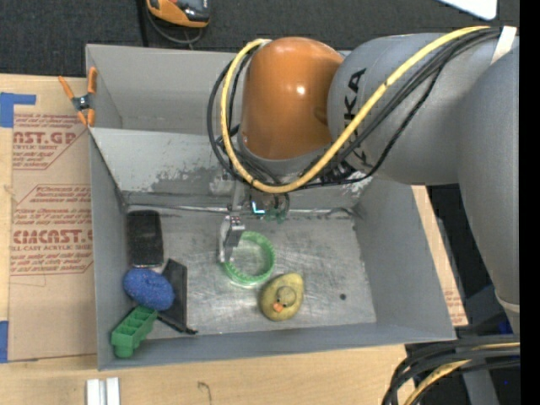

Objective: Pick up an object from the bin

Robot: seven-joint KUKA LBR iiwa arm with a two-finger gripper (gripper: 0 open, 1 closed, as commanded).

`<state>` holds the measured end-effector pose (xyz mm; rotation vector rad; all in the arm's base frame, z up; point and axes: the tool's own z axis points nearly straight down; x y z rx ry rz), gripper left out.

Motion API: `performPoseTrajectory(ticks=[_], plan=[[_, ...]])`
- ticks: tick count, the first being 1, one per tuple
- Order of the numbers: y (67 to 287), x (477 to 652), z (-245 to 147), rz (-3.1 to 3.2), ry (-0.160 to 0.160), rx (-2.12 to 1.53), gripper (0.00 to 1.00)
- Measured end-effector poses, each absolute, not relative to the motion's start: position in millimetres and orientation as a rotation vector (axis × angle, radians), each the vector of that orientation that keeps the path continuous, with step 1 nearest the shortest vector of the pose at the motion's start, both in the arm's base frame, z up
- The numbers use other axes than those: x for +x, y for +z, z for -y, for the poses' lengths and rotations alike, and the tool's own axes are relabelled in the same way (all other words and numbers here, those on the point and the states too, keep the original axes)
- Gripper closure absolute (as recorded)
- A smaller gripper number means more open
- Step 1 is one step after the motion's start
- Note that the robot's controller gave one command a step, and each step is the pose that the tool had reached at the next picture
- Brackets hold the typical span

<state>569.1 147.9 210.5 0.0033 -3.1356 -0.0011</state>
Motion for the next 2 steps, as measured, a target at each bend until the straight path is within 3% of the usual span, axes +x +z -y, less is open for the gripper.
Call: performPoseTrajectory(ticks=[1,2], plan=[[214.6,570.9,-147.1,3.143,-0.003,0.001,0.00],[141.1,576.0,-108.2,3.147,-0.001,0.075,0.00]])
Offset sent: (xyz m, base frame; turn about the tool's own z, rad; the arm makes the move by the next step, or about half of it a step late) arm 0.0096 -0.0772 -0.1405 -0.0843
